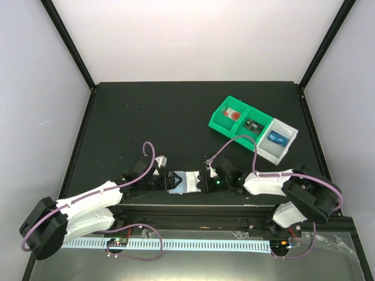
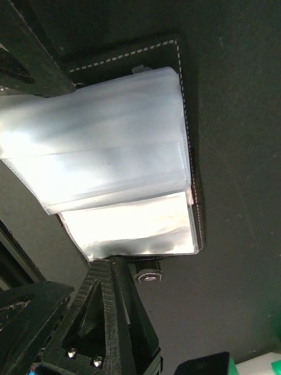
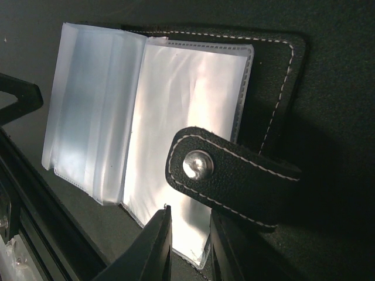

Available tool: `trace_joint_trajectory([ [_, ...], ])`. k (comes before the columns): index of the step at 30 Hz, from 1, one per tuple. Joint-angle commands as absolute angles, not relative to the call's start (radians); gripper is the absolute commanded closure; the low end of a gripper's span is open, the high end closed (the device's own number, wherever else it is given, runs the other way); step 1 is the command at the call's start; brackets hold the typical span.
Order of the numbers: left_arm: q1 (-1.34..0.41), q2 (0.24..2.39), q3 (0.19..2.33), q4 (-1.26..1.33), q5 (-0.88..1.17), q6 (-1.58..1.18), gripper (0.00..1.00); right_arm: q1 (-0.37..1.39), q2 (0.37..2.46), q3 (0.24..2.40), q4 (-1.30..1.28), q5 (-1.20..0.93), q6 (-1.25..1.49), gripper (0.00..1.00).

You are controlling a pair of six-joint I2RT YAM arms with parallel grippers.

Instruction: Take the credit cards out of the card holder

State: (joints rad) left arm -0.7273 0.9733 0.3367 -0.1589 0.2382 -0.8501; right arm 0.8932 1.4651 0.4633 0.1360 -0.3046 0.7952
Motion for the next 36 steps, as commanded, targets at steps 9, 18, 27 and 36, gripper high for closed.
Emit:
trace_joint_trajectory([
  [9, -0.721, 1.031, 0.318, -0.054, 0.310, -0.887, 0.13, 0.895, 1.469, 0.448, 0.125, -0.242, 0.791, 0.78],
  [18, -0.720, 1.063, 0.313, -0.028, 0.319, -0.903, 0.14, 0.896, 1.468, 0.446, 0.127, -0.244, 0.791, 0.78],
  [27, -0.721, 1.094, 0.316, 0.009, 0.345, -0.921, 0.14, 0.895, 1.470, 0.445, 0.130, -0.244, 0.792, 0.78],
  [36, -0.721, 1.135, 0.322, 0.086, 0.393, -0.946, 0.17, 0.895, 1.477, 0.446, 0.135, -0.247, 0.793, 0.78],
])
